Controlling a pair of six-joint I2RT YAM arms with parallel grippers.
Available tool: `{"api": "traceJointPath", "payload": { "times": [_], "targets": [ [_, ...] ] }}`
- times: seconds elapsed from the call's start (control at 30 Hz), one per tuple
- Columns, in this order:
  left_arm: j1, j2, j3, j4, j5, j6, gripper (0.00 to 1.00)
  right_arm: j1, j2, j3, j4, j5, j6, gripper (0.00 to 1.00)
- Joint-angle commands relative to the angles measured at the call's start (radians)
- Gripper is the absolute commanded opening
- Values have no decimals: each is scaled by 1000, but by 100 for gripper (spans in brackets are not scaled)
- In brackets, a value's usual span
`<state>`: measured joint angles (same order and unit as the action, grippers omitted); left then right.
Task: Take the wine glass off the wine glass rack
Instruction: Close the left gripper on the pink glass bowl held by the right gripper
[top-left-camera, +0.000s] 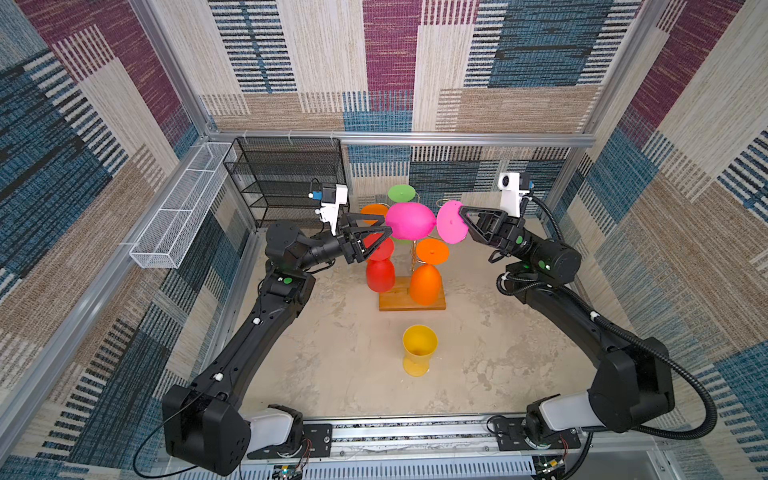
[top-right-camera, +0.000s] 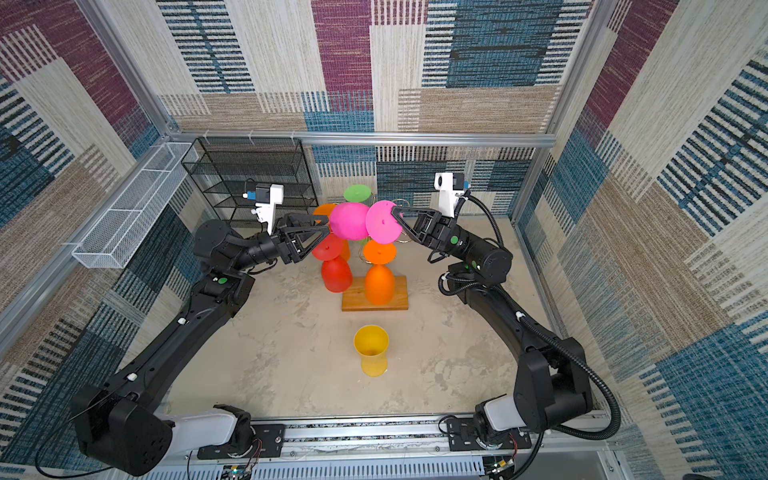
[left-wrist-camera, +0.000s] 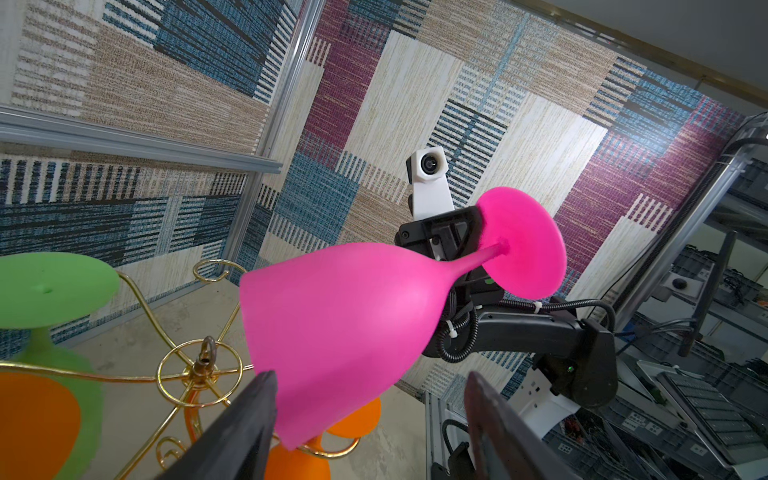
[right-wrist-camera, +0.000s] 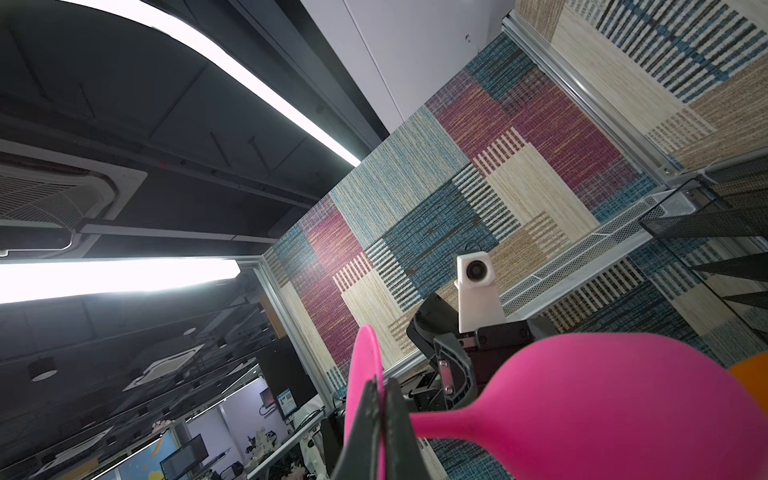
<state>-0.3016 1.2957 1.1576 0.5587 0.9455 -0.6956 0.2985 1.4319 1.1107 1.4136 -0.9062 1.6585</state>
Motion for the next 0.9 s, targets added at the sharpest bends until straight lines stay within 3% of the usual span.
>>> {"api": "traceJointPath", "payload": {
  "times": [0.0, 0.3, 0.87],
  "targets": [
    [11, -2, -13, 44, 1, 5, 73, 2, -5, 6, 434, 11, 13, 0],
    [48, -32, -54, 63, 8, -9, 73, 2, -5, 18, 434, 20, 3, 0],
    [48, 112, -50, 507, 95, -342, 73, 23, 13, 67, 435, 14, -2, 0]
  ]
}}
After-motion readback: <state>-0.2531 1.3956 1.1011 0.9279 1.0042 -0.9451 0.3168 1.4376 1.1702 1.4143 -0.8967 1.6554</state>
